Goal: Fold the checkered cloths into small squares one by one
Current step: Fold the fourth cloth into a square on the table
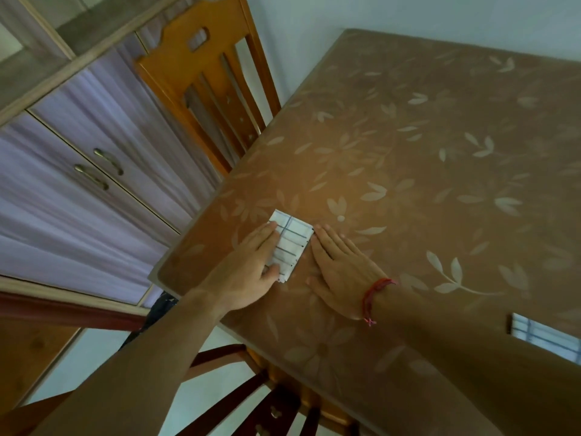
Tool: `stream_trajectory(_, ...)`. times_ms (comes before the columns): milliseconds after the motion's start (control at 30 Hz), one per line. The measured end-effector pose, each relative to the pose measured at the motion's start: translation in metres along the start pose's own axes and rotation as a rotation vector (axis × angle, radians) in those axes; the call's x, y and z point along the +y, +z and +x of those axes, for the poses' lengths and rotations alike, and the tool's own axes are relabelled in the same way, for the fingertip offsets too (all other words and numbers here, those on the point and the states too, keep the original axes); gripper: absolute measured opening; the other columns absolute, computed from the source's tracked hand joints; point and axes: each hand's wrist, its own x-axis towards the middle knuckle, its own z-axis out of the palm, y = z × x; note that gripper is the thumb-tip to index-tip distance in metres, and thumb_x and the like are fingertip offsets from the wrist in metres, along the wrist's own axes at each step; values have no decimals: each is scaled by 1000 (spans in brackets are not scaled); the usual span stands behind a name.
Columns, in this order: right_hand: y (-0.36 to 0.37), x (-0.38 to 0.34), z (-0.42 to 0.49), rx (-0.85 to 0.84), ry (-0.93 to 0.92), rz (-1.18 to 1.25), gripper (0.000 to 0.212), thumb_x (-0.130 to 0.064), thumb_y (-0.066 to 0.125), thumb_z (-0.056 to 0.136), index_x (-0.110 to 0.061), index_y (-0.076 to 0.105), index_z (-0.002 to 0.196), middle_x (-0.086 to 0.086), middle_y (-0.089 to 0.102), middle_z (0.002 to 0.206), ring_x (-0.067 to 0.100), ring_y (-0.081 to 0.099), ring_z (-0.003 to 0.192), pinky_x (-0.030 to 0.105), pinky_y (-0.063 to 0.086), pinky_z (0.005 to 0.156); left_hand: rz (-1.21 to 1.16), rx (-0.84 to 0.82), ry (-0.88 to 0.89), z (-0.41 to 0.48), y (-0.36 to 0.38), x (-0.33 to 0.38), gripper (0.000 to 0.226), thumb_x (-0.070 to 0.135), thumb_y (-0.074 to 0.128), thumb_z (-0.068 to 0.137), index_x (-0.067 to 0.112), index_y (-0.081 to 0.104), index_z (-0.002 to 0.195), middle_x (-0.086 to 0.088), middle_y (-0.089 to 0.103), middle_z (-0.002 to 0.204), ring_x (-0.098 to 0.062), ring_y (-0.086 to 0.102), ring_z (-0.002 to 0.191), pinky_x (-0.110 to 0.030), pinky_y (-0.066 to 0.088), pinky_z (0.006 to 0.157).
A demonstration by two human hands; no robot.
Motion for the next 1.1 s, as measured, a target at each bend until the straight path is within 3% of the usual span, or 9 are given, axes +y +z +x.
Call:
stream_trajectory(100, -22, -18, 2, 274, 77, 581, 48, -37, 37, 94, -19, 47, 137, -3, 49, 134, 9, 45, 123, 22, 40, 101, -406, 123, -234, 13, -24, 6, 27, 18, 48, 100, 16, 62, 124, 7, 60, 125, -7, 57, 110, -23, 49, 92)
stream_trajectory(167, -32, -26, 1, 348, 359, 936, 26, -28, 49, 92, -25, 64, 113, -5, 65, 108, 7, 58, 98, 22, 49, 83, -542, 268, -428, 22, -35, 3, 20, 24, 49, 100, 18, 68, 102, -4, 67, 102, -12, 60, 92, -31, 50, 84)
stream_trajectory(233, -38, -33, 5, 329, 655, 1482, 23, -16, 49, 92, -10, 71, 87, 15, 69, 89, 16, 68, 80, 33, 56, 74, -765, 312, -572, 27, -41, 0, 17, 24, 52, 98, 21, 69, 94, -2, 66, 102, -14, 60, 97, -34, 49, 89)
stream_trajectory(300, -41, -40, 4, 336, 823, 1842, 29, -5, 50, 92, 0, 71, 72, 22, 70, 79, 22, 71, 77, 37, 56, 78, -965, 284, -637, 30, -45, 4, 17, 13, 54, 98, 13, 69, 105, -4, 66, 111, -16, 61, 106, -29, 50, 93)
stream_trajectory(400, -45, -53, 1, 308, 818, 1965, 28, -3, 52, 92, -6, 71, 72, 6, 74, 75, 18, 70, 76, 36, 54, 83, -1044, 208, -658, 31, -45, 10, 24, 7, 52, 97, 1, 64, 117, -9, 64, 117, -19, 60, 111, -33, 50, 98)
stream_trajectory(600, -53, -63, 6, 294, 884, 2102, 35, -12, 49, 95, 7, 58, 123, 23, 60, 123, 30, 66, 106, 35, 55, 86, -1088, 194, -643, 29, -45, 13, 24, 4, 49, 98, -2, 65, 115, -11, 68, 113, -20, 64, 108, -28, 52, 91)
stream_trajectory(733, -63, -63, 8, 283, 865, 2136, 29, -16, 47, 97, 1, 63, 114, 10, 71, 102, 15, 70, 78, 23, 58, 61, -1055, 165, -599, 23, -45, 8, 25, 2, 50, 97, -3, 64, 117, -13, 68, 115, -18, 66, 103, -22, 55, 81)
stream_trajectory(900, -60, -65, 9, 276, 881, 2128, 31, -16, 48, 97, 4, 64, 114, 20, 64, 120, 29, 68, 100, 25, 57, 59, -996, 137, -560, 21, -47, 7, 28, 5, 44, 99, 1, 66, 117, -7, 69, 112, -14, 66, 104, -20, 54, 84)
stream_trajectory(1100, -48, -68, 11, 297, 878, 2101, 32, -18, 50, 96, 0, 64, 118, 21, 66, 117, 30, 66, 106, 32, 60, 68, -1023, 148, -586, 26, -47, 12, 25, 3, 46, 98, 2, 69, 109, -6, 71, 104, -15, 67, 99, -23, 54, 85)
